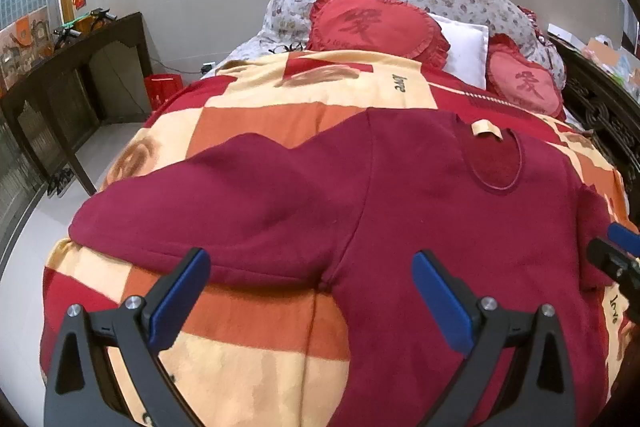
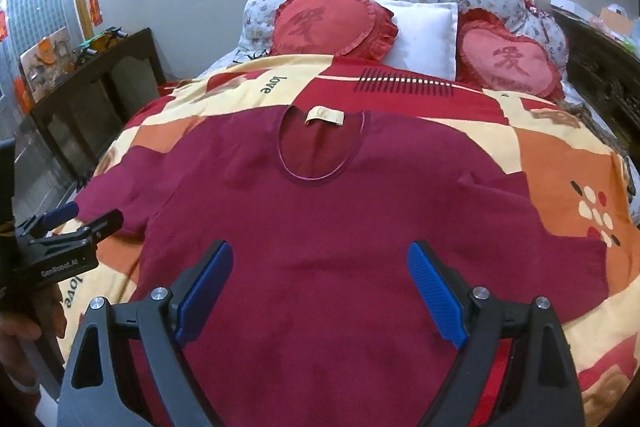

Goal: Fold small clothes

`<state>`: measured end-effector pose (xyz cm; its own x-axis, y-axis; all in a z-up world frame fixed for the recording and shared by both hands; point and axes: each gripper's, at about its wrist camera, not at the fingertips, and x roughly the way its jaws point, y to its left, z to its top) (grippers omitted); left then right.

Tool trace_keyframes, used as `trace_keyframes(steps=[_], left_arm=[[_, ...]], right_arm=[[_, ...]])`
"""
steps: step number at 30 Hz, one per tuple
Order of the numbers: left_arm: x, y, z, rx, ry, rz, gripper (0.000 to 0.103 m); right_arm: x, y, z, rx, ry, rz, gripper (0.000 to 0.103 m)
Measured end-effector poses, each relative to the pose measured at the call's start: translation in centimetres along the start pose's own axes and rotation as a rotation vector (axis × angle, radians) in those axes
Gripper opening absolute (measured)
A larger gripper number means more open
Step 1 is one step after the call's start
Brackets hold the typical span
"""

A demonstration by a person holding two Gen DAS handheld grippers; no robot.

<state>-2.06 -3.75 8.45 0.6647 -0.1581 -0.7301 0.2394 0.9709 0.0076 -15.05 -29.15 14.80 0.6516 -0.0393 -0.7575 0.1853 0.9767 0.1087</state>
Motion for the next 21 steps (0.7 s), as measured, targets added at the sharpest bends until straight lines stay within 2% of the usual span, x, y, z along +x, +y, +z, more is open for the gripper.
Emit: trace_keyframes(steps=[6, 14, 21], left_arm=[[0.9, -0.9, -0.1, 0.009, 0.012, -0.013, 0.102], [1.7, -2.5, -0.1, 0.010, 0.024, -0.059, 0.102], [2.1, -3.2, -0.3, 0.027, 0.032, -0.055, 0.102]], right_arm=[[1.3, -0.5, -0.1, 0.025, 0.004, -0.049, 0.103], [2.7, -1.9, -0.2, 0.066, 0.043, -0.057, 0.103], [3.0, -1.9, -0.4, 0.058, 0.033, -0.105, 0.103]])
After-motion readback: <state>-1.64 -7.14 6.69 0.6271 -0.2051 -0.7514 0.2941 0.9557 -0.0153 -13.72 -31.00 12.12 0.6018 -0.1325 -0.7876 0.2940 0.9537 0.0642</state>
